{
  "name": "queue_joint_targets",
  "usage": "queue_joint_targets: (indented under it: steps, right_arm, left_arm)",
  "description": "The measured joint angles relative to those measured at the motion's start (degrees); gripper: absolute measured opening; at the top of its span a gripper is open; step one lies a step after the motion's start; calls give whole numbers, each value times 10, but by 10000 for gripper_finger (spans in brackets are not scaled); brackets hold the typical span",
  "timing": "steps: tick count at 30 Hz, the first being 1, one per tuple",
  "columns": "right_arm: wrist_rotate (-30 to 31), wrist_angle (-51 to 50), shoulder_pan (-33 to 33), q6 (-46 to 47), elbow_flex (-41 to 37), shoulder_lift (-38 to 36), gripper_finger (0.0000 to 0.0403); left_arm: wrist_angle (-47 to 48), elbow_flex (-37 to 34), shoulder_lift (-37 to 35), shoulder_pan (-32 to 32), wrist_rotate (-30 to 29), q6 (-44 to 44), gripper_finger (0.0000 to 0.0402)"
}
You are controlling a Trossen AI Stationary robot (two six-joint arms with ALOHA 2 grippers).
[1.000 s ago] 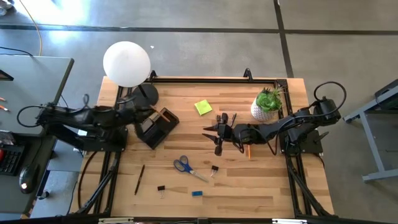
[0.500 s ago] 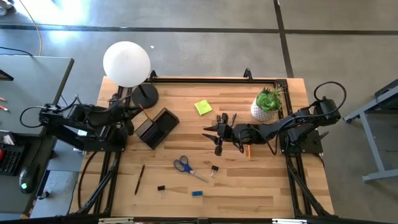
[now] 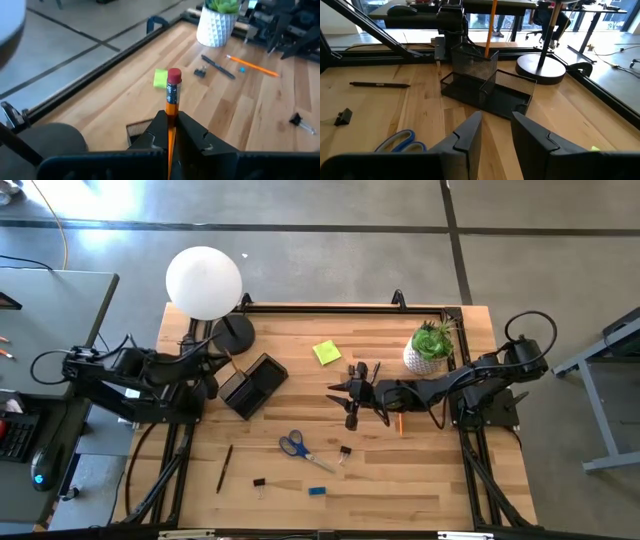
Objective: Pick and place office supplies into organizer
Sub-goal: Put the left orange pencil into the black mesh desk organizer, then put the orange pencil into the black mesh desk organizer
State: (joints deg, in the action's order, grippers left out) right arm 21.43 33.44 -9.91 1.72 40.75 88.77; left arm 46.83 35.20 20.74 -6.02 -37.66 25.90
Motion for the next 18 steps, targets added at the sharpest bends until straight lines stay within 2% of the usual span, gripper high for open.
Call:
queue_joint_targets:
  steps: [4, 13, 18]
  right_arm:
    - [0, -3, 0, 0, 0, 0, 100]
    - [0, -7, 0, 0, 0, 0, 100]
    - [-1, -12, 0, 0, 0, 0, 100]
  left_arm:
    - [2, 0, 24, 0, 18, 27, 24]
    - [1, 0, 83, 0, 32, 68, 104]
    - [-15, 0, 99, 0, 39, 75, 131]
